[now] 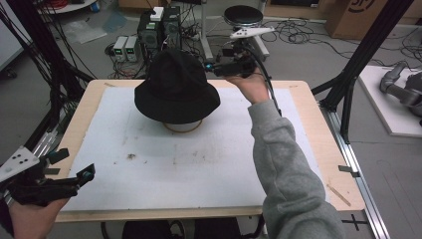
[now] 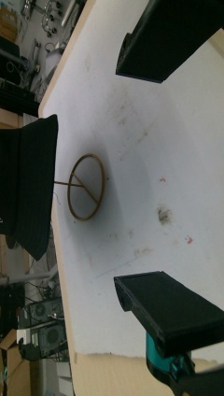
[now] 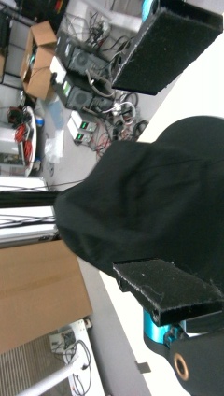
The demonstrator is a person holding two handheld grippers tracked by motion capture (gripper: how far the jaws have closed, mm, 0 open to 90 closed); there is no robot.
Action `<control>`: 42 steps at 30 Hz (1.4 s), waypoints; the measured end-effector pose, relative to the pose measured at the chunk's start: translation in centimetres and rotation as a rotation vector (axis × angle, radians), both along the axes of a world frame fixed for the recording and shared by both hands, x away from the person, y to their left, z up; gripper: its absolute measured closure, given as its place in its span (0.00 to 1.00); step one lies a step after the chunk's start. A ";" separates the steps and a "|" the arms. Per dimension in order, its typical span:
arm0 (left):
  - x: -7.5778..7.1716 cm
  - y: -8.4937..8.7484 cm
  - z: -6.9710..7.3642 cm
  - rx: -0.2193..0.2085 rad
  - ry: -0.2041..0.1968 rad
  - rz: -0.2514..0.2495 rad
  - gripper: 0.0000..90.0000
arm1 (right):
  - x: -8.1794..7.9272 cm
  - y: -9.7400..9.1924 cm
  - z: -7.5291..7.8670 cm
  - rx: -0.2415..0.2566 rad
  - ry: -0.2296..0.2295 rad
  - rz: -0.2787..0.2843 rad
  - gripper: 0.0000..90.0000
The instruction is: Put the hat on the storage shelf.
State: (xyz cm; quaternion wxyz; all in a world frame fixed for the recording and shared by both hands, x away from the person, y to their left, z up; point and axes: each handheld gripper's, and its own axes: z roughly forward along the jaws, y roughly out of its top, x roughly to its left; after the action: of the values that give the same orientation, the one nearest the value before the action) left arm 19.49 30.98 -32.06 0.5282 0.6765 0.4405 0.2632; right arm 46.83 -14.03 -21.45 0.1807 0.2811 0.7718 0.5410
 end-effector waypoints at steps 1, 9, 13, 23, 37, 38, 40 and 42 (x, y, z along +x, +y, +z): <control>0.3 -0.1 0.0 0.000 0.000 -0.004 0.03 | -0.5 -0.7 -0.2 0.001 -0.008 -0.011 0.12; 2.3 -0.9 0.0 -0.007 0.000 -0.014 0.03 | -3.5 -5.0 -1.0 -0.060 0.047 -0.110 0.12; 3.2 -1.2 0.1 -0.014 -0.005 -0.012 0.03 | -5.3 -7.5 -1.8 -0.015 0.027 -0.120 0.12; 5.2 -1.8 -0.2 -0.027 -0.002 -0.006 0.03 | -10.2 -13.0 -4.4 0.024 -0.024 -0.249 0.12; 5.5 -1.9 0.5 -0.035 -0.044 0.006 0.03 | -15.6 -17.4 -8.1 0.046 -0.097 -0.340 0.12; 5.6 -1.9 0.4 -0.032 -0.042 0.005 0.03 | -15.8 -17.6 -8.4 0.047 -0.097 -0.347 0.12; 5.6 -2.0 0.4 -0.031 -0.043 0.009 0.03 | -16.2 -17.9 -9.0 0.047 -0.094 -0.360 0.12; 5.6 -2.2 0.2 -0.028 -0.044 0.010 0.03 | -16.4 -18.4 -9.6 0.055 -0.093 -0.372 0.12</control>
State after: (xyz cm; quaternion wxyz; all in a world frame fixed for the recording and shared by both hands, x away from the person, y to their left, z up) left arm 25.13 28.82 -31.83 0.5459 0.6610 0.4356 0.2745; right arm 30.45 -32.43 -31.03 0.3052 0.3987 0.6821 0.5316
